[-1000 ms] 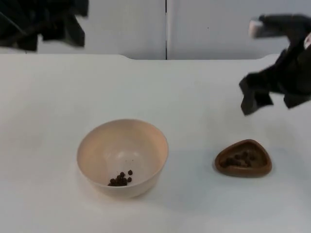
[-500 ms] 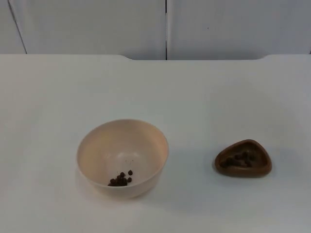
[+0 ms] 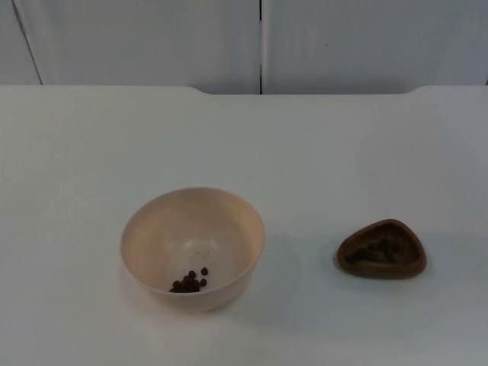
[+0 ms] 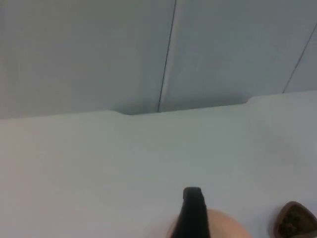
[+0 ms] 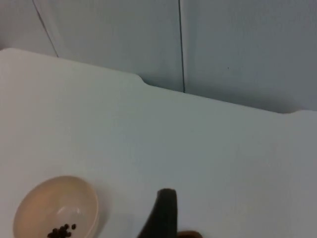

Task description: Pick up the bowl with the left hand and pour the coffee beans from the cup into the bowl with the right hand.

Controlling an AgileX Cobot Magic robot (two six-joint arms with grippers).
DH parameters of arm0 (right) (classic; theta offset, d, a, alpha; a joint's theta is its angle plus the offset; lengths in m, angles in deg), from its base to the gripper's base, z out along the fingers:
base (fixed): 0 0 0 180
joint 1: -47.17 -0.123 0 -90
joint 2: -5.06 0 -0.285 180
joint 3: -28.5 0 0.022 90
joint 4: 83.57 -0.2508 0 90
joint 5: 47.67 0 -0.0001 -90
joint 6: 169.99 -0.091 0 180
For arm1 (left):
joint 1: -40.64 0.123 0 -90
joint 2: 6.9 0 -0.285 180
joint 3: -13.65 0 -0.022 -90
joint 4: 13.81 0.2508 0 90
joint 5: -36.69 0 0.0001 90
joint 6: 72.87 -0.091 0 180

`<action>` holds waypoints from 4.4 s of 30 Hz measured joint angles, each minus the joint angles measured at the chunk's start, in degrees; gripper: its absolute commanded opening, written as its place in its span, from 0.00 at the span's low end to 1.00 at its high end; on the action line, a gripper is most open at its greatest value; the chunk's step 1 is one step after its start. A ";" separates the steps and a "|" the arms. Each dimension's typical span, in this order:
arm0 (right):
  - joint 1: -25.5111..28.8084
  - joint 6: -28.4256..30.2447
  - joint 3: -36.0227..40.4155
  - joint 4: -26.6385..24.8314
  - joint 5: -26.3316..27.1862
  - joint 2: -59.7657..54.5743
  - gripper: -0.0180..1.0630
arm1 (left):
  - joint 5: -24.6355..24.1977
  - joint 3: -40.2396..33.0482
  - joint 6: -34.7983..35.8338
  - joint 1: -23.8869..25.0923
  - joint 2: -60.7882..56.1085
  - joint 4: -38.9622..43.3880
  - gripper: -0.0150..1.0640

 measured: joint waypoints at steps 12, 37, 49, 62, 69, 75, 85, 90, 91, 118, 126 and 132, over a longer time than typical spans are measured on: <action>0.00 1.42 14.60 0.00 -2.89 15.56 0.72 | -6.40 -0.74 -4.42 0.00 -6.37 -1.57 0.61; 0.00 3.33 30.73 0.00 -16.13 48.76 0.72 | -18.99 -12.58 -4.09 0.00 -31.03 -0.92 0.61; 0.00 6.18 33.48 0.00 -16.18 48.76 0.72 | -22.80 -16.37 -8.00 0.00 -31.03 -0.01 0.61; 0.00 6.26 33.48 0.00 -16.05 48.76 0.72 | -22.80 -16.49 -11.09 0.00 -31.03 -0.55 0.61; 0.00 4.83 33.48 1.09 -16.05 48.76 0.88 | -22.80 -16.49 -11.59 0.00 -31.03 -0.55 0.83; 0.00 4.81 33.48 1.24 -16.05 48.76 0.99 | -22.80 -16.49 -11.99 0.00 -31.03 -0.55 0.99; 0.00 4.81 33.48 1.24 -16.05 48.76 0.99 | -22.80 -16.49 -11.99 0.00 -31.03 -0.55 0.99; 0.00 4.71 33.48 1.12 -16.05 48.76 0.99 | -22.80 -16.49 -11.99 0.00 -31.03 -0.55 0.99; 0.00 4.71 33.48 1.12 -15.95 48.76 0.99 | -22.80 -16.49 -11.99 0.00 -31.03 -0.55 0.99; 0.30 4.59 33.48 1.12 -15.90 48.76 0.99 | -22.80 -16.49 -11.99 0.00 -31.03 -0.55 0.99; 8.32 4.59 33.48 1.12 -15.81 48.76 0.99 | -22.80 -16.49 -11.99 0.00 -31.03 -0.55 0.99; 14.96 4.59 33.48 1.12 -15.81 48.76 0.99 | -22.80 -16.49 -11.99 0.00 -31.03 -0.55 0.99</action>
